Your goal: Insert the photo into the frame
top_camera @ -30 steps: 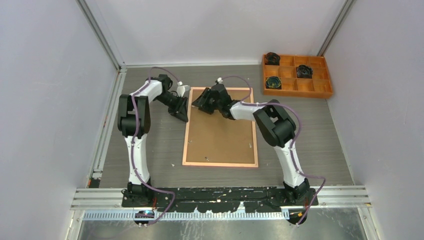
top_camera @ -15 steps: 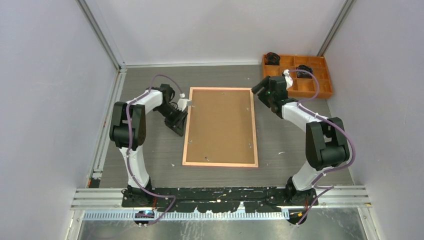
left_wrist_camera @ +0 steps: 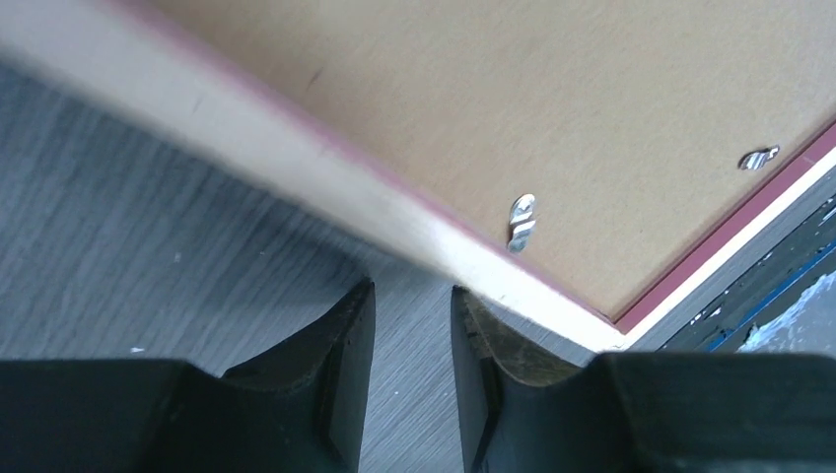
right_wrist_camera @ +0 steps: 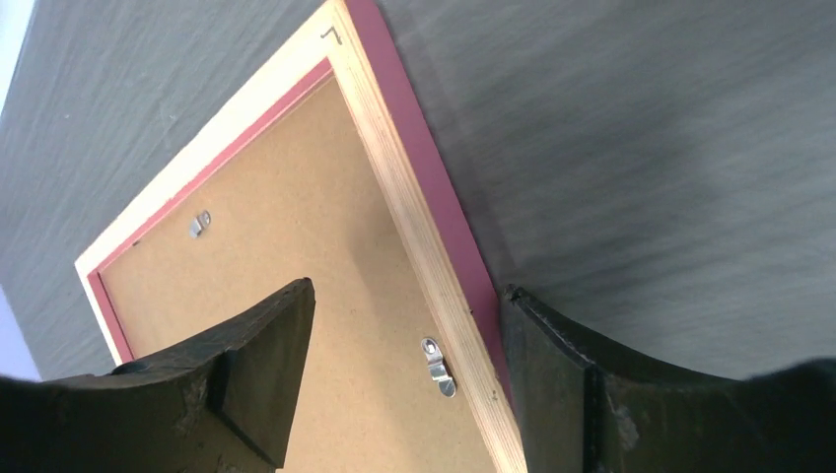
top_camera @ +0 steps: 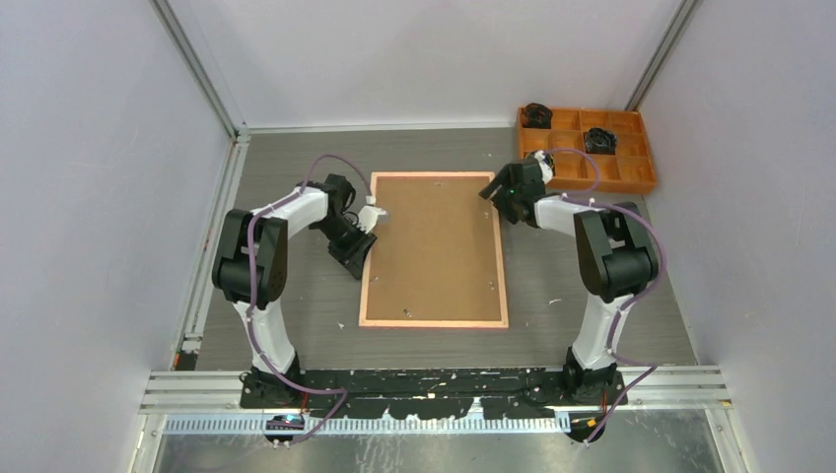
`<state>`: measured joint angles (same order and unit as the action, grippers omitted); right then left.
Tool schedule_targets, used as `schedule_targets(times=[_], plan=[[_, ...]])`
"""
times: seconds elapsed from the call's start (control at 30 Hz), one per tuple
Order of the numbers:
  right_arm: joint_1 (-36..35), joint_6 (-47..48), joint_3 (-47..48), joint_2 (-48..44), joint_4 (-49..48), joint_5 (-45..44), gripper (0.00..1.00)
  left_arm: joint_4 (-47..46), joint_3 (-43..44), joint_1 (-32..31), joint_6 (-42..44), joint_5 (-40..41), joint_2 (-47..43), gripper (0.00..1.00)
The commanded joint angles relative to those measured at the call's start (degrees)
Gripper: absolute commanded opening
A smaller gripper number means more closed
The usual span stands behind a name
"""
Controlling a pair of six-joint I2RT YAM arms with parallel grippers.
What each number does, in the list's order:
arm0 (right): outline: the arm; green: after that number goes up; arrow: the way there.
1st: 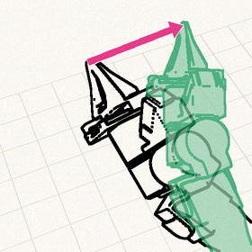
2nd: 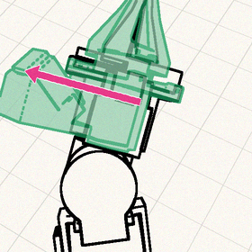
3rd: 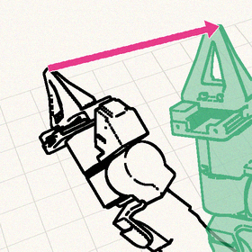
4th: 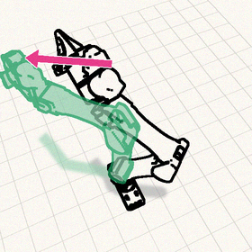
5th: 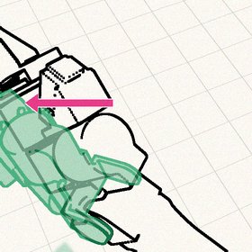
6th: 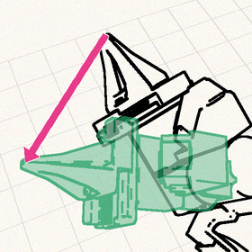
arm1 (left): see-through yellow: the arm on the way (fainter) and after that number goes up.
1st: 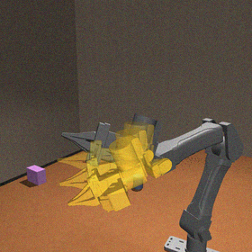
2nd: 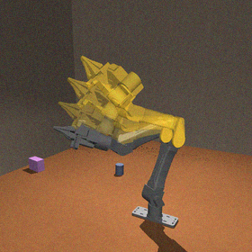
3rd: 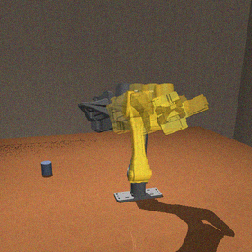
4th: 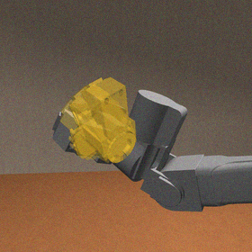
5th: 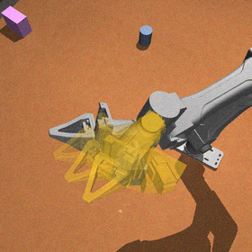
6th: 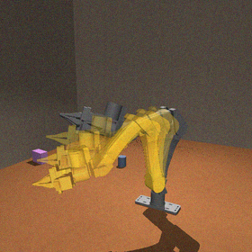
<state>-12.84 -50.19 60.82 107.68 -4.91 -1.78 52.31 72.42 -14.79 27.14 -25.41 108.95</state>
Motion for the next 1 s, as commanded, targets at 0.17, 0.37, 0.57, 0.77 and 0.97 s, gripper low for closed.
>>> schedule_targets(times=[0.17, 0.37, 0.57, 0.77, 0.97], plan=[[-13.35, -2.45, 29.08, 19.55, 6.45, 15.25, 0.73, -0.56, -4.33, -9.85, 1.06, 1.14, -3.09, 0.37], [-19.17, 2.84, 49.54, 28.57, 18.44, 18.01, 0.73, 2.84, -2.9, -16.91, 2.32, -3.89, -2.38, 0.55], [-14.82, 9.47, 49.87, 21.02, 24.38, 8.63, 0.86, 13.29, 1.13, -16.75, 7.56, -9.28, -4.14, 0.87], [-11.21, 11.35, 35.19, 5.79, 22.79, 2.01, 0.97, 21.14, 4.26, -12.03, 12.43, -10.29, -12.44, 1.0], [-11.12, 8.56, 13.2, -13.89, 22.76, -0.17, 0.98, 16.28, 17.04, 3.76, 7.12, -4.59, -10.7, 1.0]])
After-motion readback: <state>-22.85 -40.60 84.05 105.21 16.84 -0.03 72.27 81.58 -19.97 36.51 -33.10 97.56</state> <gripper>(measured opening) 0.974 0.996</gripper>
